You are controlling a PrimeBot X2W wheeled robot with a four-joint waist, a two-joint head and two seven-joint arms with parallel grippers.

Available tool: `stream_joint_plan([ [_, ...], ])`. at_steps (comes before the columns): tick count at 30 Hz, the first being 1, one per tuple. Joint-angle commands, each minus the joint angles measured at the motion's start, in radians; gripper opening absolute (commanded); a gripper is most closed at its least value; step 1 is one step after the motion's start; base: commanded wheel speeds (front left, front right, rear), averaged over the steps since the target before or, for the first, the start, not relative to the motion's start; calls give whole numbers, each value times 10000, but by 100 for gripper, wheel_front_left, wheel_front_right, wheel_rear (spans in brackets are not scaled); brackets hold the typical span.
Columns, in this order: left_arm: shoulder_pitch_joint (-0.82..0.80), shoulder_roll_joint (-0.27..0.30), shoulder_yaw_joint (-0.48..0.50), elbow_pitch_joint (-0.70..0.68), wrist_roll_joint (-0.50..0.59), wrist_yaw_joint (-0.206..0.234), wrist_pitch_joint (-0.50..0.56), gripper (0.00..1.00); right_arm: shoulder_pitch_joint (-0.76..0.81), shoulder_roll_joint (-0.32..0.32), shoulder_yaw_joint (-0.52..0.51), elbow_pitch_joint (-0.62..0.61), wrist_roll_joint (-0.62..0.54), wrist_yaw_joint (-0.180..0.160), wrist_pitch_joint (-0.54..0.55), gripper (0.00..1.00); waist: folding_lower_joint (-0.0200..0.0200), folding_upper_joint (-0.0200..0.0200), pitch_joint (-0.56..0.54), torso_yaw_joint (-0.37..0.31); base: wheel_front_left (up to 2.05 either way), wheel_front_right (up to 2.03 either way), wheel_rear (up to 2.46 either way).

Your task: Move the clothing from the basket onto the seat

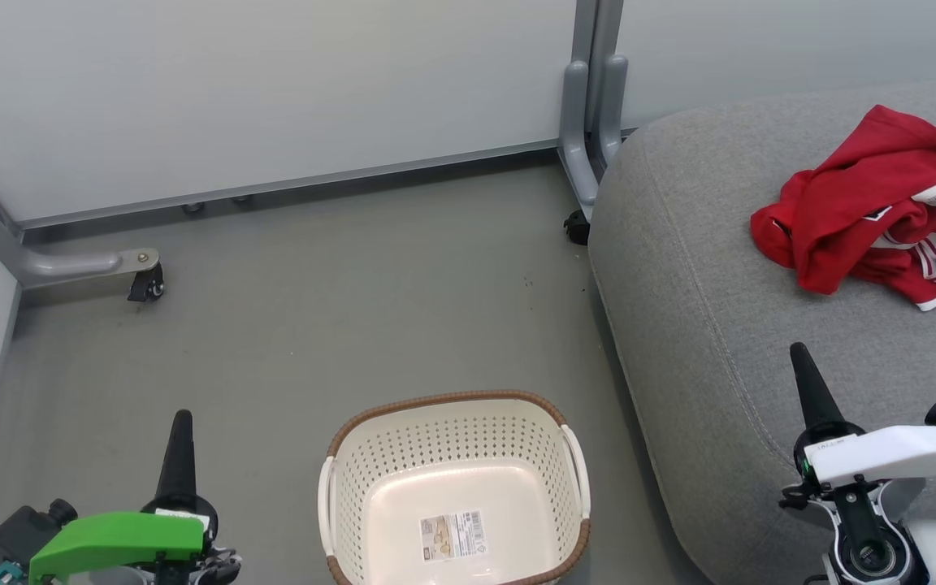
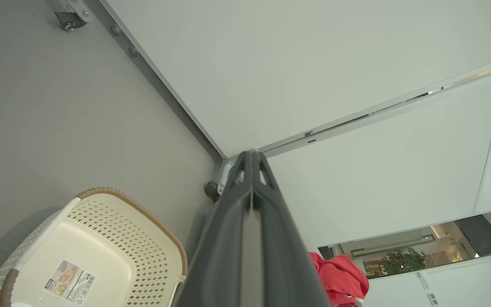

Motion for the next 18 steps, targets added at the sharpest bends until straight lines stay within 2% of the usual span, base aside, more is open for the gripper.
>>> stream_joint_plan([
  [1, -278, 97, 53, -47, -214, -32, 57, 0, -263, -5, -84, -47, 281, 5, 66, 0, 0, 0, 4, 2, 0, 0, 0],
  [18, -483, 94, 275, 0, -1503, -41, 507, 0, -294, 159, -329, 143, 1829, 5, 511, 0, 0, 0, 49, 25, 0, 0, 0],
])
